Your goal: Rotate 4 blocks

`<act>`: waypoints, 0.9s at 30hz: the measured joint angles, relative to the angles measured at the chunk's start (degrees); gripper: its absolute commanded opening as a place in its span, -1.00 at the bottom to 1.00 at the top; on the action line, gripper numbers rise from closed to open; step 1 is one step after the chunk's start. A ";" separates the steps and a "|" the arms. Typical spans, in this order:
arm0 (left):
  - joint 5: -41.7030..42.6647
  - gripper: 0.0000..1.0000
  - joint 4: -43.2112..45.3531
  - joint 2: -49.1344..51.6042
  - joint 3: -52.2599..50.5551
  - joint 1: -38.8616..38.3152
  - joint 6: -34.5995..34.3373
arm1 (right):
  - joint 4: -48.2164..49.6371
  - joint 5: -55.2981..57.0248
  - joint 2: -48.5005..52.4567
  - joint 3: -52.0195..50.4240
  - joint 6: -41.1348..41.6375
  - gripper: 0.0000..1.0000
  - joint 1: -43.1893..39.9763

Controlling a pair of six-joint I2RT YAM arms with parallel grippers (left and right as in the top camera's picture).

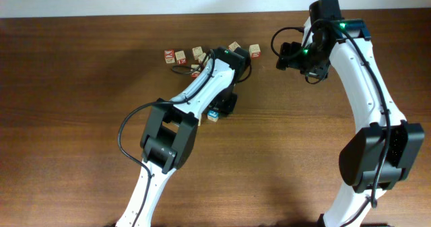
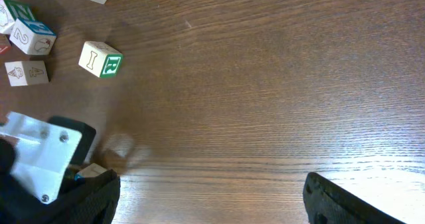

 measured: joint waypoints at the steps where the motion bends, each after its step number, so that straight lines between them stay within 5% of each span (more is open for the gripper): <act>1: -0.63 0.08 -1.95 0.63 -0.46 0.26 -0.04 | -0.04 0.00 0.00 0.00 0.00 0.78 0.00; 4: -1.22 0.21 -7.10 1.33 3.30 0.39 -0.22 | -0.66 0.00 0.00 0.00 -0.02 0.77 0.00; 8: -1.27 0.32 -12.41 1.57 22.16 0.98 -0.09 | -1.25 0.00 0.00 0.00 -0.07 0.77 0.00; 10: -2.16 0.39 -8.09 1.46 31.74 4.31 0.00 | -1.22 0.00 0.02 0.00 -0.15 0.77 0.00; 14: -1.86 0.45 11.02 1.84 30.75 16.13 -0.13 | -1.25 0.02 0.00 0.00 -0.20 0.77 0.00; 17: 0.09 0.42 13.79 4.98 30.53 17.38 -0.70 | -1.20 0.02 0.00 0.00 -0.17 0.77 0.00; 22: 1.86 0.23 10.67 12.63 29.42 14.10 -1.73 | -1.25 0.02 0.00 0.00 -0.22 0.77 0.00; 27: 1.86 -0.53 7.93 14.10 29.46 14.03 -2.03 | -1.25 0.02 0.00 0.00 -0.39 0.76 0.00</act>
